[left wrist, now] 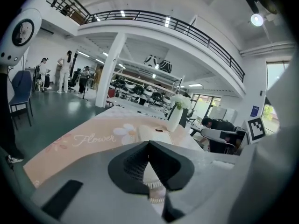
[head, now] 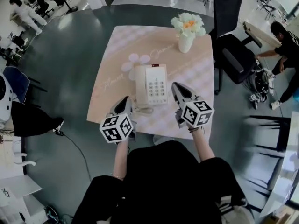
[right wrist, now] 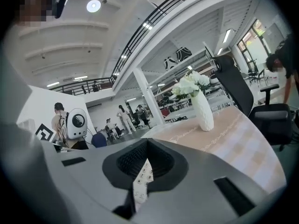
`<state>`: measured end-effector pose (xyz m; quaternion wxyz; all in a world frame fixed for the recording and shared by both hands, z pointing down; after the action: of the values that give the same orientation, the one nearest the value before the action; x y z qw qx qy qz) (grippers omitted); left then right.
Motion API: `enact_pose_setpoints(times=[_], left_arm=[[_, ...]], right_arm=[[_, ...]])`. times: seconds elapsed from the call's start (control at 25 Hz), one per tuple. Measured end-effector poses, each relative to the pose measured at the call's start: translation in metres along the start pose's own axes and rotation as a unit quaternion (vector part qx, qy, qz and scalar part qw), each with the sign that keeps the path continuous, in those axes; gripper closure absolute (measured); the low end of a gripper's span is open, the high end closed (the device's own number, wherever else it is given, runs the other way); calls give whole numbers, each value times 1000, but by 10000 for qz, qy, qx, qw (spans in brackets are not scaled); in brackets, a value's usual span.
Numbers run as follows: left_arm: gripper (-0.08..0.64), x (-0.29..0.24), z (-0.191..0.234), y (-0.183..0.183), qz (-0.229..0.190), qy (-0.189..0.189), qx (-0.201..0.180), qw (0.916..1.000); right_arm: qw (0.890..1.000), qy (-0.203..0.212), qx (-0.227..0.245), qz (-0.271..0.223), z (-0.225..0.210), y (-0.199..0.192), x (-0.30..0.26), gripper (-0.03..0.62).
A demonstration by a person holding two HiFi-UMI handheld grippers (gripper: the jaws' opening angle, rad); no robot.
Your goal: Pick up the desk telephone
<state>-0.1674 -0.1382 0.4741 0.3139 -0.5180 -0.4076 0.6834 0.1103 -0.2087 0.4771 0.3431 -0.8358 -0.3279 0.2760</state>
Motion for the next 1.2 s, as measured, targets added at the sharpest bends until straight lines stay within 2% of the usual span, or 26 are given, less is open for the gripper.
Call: enact_pose_setpoints(times=[0.32, 0.68, 0.96, 1.08, 1.2], left_arm=[[560, -38, 0, -6, 421, -143, 418, 9981], [553, -62, 14, -5, 736, -316, 711, 9942], [441, -86, 22, -14, 1014, -685, 1061, 9868], [335, -99, 23, -18, 1161, -1072, 1415, 9773], [284, -109, 23, -22, 1338, -1282, 1514, 9709]], right_arm=[[9991, -58, -204, 369, -28, 1, -28, 600], [9941, -123, -886, 615, -46, -3, -61, 583], [9860, -515, -1357, 823, -61, -11, -81, 495], [9811, -589, -1613, 888, -67, -16, -88, 454], [9760, -656, -1832, 980, -70, -18, -95, 409]])
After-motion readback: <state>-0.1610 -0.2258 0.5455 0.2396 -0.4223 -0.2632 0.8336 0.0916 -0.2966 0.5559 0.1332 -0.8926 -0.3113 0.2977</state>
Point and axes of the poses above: the fingertips, and each gripper's own axes: x backward along the fingers, z to its left, y out of its top, the point moved 9 cm from there along x, backward along the fingers, and after that the axes turned 14 degrees about -x, right-handed, at the moved point
